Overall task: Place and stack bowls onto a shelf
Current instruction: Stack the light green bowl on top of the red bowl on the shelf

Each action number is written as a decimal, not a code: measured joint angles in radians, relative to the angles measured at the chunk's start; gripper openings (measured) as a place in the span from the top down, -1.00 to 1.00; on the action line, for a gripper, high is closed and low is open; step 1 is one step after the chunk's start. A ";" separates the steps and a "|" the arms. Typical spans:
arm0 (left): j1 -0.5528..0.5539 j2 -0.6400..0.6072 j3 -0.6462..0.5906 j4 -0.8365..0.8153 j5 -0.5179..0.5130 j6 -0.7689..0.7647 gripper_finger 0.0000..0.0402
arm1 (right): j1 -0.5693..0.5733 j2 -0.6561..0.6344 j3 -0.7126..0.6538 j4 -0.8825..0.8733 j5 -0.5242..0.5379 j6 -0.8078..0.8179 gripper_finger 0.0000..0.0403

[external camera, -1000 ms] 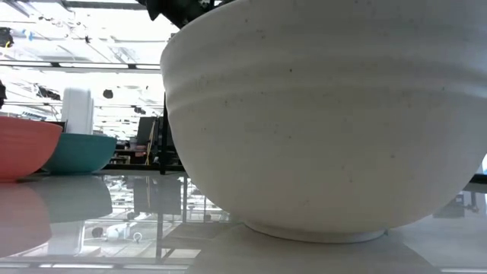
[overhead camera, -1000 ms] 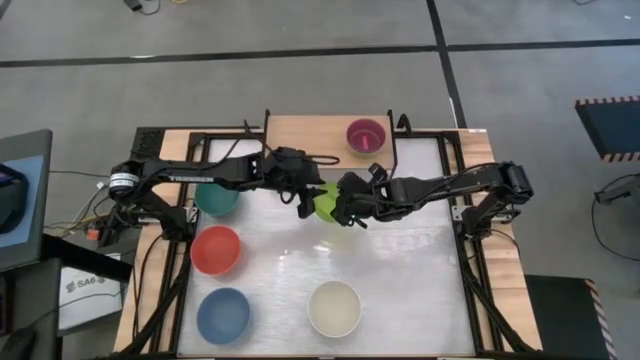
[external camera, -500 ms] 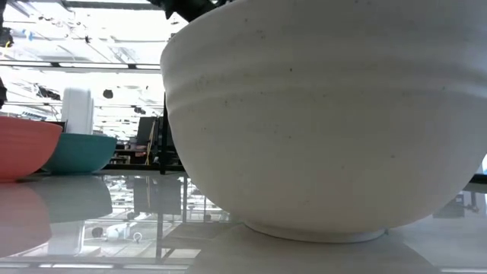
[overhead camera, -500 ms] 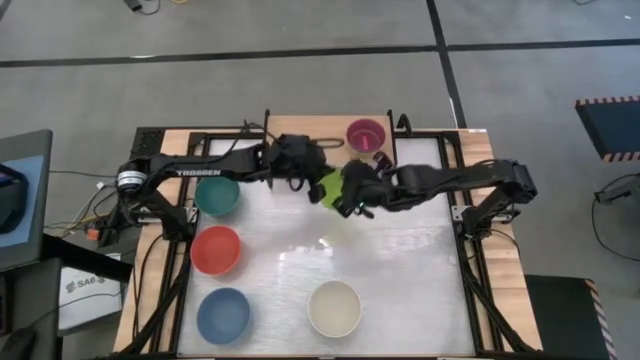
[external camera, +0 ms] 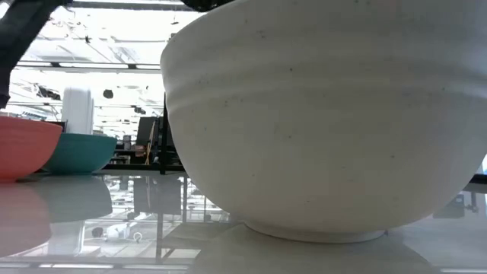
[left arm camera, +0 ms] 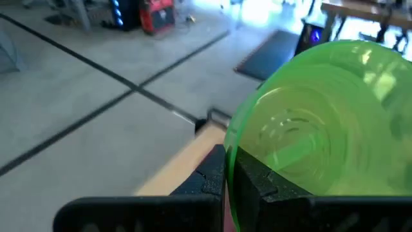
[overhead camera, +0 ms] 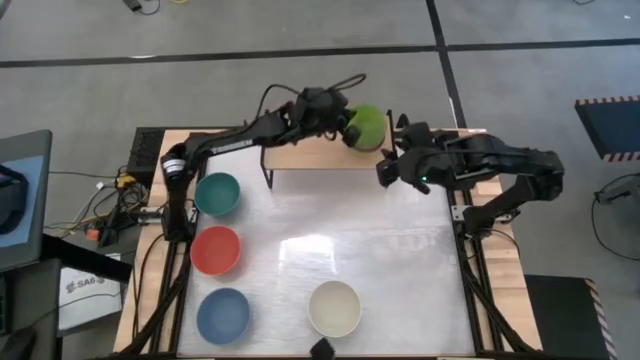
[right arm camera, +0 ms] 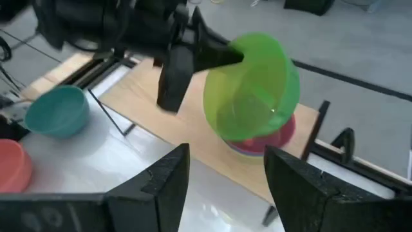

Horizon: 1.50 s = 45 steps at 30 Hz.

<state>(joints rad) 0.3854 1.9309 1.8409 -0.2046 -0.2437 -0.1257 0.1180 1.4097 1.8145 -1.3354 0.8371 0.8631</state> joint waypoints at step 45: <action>0.113 0.060 0.511 -0.625 0.242 -0.103 0.11 | -0.388 0.033 -0.004 0.110 -0.216 -0.316 0.03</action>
<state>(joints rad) 0.4988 1.9914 2.3524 -0.8291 -0.0019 -0.2291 -0.2699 1.4425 1.8103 -1.2257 0.6213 0.5473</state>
